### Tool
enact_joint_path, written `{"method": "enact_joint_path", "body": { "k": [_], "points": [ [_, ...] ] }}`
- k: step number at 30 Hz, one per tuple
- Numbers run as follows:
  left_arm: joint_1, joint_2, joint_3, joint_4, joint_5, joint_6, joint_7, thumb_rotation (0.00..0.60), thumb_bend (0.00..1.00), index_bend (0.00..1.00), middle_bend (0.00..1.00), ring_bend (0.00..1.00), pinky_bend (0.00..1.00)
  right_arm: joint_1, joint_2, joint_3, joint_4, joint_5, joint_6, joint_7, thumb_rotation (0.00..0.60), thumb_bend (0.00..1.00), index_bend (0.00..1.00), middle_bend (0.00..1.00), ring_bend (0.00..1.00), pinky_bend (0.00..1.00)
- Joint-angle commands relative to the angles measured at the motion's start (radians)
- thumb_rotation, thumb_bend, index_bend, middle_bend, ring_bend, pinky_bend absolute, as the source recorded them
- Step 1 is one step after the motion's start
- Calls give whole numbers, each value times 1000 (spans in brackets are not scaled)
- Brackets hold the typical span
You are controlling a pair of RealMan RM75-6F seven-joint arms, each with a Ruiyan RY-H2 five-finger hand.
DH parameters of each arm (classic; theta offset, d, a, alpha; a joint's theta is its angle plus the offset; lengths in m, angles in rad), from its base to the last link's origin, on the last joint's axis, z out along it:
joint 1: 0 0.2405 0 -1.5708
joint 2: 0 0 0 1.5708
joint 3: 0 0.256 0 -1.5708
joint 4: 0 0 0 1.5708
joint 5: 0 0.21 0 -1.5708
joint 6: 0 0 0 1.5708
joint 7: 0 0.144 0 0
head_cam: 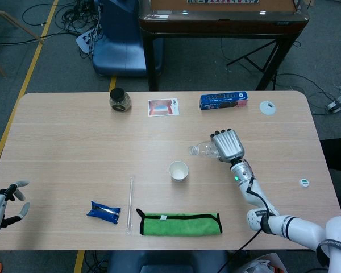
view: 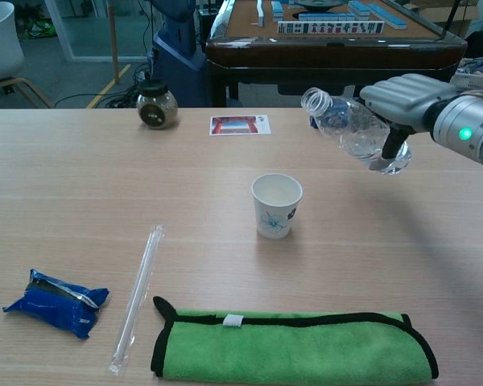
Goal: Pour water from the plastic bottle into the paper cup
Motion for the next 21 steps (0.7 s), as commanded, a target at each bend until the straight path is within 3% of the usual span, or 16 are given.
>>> {"method": "enact_joint_path", "body": {
  "k": [1,12,21],
  "points": [
    [1,-4,-4,4,-4,3,10,600,329,282,511,480,738,35,-24,-9,2,38,2,-74,600,210,640,614,498,489],
    [5,-7,-4,3,-9,4,30,600,328,283,511,480,738,103,-76,-37,31,142,48,-313,600,211,640,614,498,489],
    [5,-7,-5,3,-13,1,33,600,329,283,511,480,738,134,-84,-68,33,160,80,-421,600,212,640,614,498,490]
  ]
}}
